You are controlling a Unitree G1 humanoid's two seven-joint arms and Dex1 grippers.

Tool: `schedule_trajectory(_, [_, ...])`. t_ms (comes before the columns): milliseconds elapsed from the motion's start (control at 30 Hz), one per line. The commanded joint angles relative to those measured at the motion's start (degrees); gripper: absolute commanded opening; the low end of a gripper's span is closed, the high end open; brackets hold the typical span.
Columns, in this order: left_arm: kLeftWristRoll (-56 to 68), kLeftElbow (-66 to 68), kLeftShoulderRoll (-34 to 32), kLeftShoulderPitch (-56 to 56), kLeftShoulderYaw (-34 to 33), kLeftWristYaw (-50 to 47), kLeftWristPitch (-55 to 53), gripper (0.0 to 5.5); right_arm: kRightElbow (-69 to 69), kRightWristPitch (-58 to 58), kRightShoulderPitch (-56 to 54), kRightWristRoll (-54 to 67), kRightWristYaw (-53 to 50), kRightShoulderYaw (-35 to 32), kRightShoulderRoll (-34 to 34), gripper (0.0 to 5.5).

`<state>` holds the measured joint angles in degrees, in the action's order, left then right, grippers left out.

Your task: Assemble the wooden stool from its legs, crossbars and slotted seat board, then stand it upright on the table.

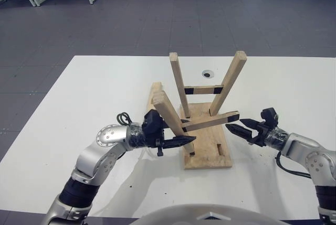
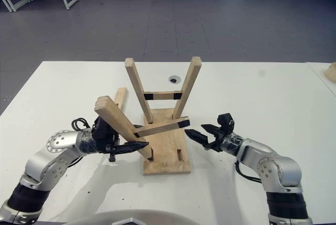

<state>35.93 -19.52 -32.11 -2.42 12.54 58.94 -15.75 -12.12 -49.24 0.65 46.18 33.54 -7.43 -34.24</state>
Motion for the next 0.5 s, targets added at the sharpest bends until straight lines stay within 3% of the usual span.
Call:
schedule_trajectory(33, [-3.1,2.74,2.23,0.63,1.17,1.33,3.4,2.05,0.65,0.08,-1.1,-1.75,0.29,0.03,0.06,5.49])
schedule_trajectory(500, [-5.42,5.02,0.69,0.29,0.17,4.68,4.95,2.05,0.65,0.08,-2.46,-4.12,0.44,-0.03,1.11,5.49])
